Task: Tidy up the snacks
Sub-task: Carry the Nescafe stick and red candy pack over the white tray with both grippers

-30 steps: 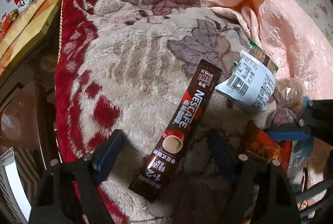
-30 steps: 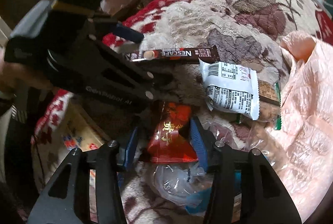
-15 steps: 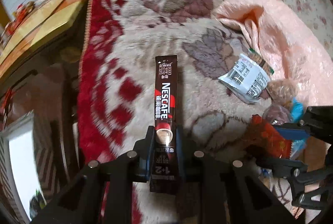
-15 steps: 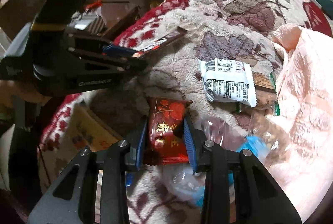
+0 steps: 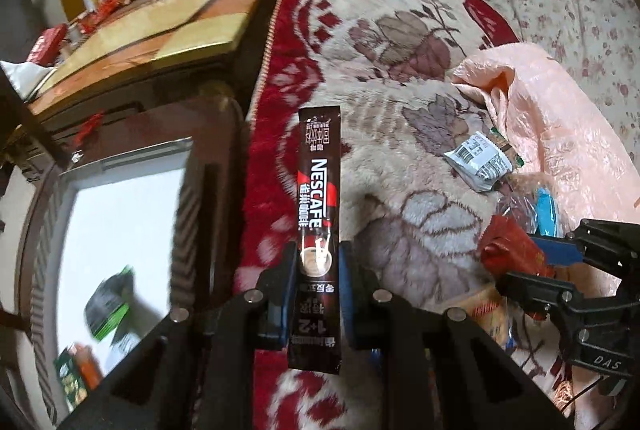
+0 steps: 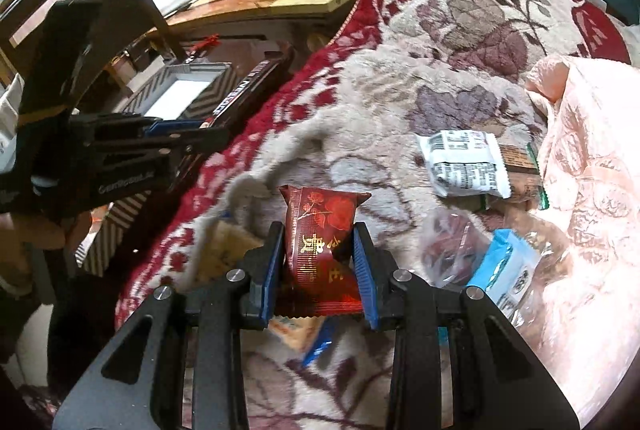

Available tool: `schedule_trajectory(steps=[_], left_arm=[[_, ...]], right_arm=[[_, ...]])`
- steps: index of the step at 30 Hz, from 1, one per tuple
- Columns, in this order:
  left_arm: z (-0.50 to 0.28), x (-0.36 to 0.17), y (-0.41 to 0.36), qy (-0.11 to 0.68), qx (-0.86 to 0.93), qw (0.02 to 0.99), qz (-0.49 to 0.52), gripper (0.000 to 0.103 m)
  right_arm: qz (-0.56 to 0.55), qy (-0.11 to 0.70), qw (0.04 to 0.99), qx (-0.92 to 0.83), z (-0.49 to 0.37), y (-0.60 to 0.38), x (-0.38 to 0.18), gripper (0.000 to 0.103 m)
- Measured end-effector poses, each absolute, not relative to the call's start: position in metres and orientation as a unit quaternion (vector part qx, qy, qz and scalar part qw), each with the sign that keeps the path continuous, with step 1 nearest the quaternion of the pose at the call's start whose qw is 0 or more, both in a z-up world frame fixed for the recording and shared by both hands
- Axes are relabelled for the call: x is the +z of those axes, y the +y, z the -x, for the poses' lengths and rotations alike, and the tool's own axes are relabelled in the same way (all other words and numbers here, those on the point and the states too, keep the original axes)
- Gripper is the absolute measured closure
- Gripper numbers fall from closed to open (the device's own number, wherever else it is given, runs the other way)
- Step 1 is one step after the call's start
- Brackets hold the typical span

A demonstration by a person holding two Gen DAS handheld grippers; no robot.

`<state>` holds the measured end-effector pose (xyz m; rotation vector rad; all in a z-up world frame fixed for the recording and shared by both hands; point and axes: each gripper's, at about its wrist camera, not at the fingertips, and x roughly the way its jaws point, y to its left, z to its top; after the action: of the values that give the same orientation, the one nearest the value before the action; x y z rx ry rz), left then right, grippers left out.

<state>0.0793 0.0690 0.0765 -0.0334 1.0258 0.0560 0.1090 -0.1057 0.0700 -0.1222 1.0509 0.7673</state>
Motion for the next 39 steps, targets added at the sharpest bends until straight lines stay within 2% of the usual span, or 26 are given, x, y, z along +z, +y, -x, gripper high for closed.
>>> schedule_trajectory(steps=[14, 39], left_arm=[[-0.026, 0.095, 0.084, 0.455, 0.071, 0.887, 0.024, 0.082], [0.045, 0.117, 0.157, 0.417, 0.161, 0.892, 0.065, 0.082]], right_arm=[[0.060, 0.487, 0.781, 0.387, -0.071, -0.068, 0.077, 0.071], [0.119, 0.461, 0.761, 0.441, -0.027, 0.005, 0.106, 0.071]])
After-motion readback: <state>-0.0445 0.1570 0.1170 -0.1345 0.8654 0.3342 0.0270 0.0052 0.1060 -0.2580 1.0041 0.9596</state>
